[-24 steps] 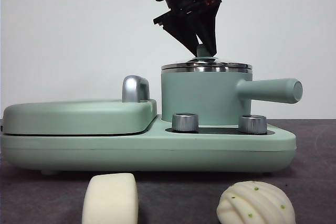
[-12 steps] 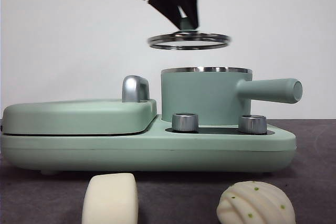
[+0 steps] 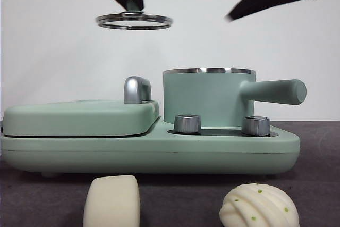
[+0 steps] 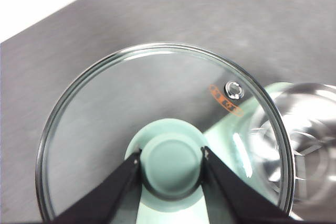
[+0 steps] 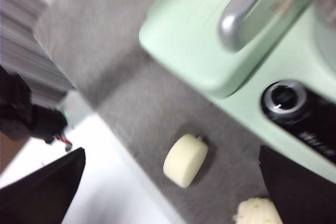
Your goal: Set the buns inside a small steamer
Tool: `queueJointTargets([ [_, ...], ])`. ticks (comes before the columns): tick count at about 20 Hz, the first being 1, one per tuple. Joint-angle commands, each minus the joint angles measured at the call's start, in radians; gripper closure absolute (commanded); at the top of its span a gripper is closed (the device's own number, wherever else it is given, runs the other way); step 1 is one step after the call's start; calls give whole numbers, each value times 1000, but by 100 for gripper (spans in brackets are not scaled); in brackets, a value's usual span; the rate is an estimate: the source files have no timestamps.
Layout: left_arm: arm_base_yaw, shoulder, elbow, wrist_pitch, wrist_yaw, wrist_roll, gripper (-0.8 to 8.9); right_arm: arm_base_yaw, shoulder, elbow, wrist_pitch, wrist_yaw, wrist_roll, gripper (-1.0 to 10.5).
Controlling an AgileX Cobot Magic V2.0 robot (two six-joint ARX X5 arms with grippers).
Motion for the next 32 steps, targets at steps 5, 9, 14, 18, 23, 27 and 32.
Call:
queueJointTargets([
  [5,84,-10,42,20,0,-15,735,231,341,165,-95,146,145,435],
  [9,117,-10,42,20,0,-18,735,294,516,230,-124,215,174,435],
  [14,137,-10,42,21,1,-23,735,316,625,232,-124,258,177,511],
  [18,142,-10,42,23,1,-34,735,315,672,232,-117,259,172,564],
  [23,145,-10,42,26,1,-37,735,309,705,232,-96,258,154,740],
  [27,145,-10,42,25,1,-37,735,304,714,232,-91,259,145,804],
  [32,150,-10,42,26,1,-37,734,281,713,302,-181,226,120,828],
])
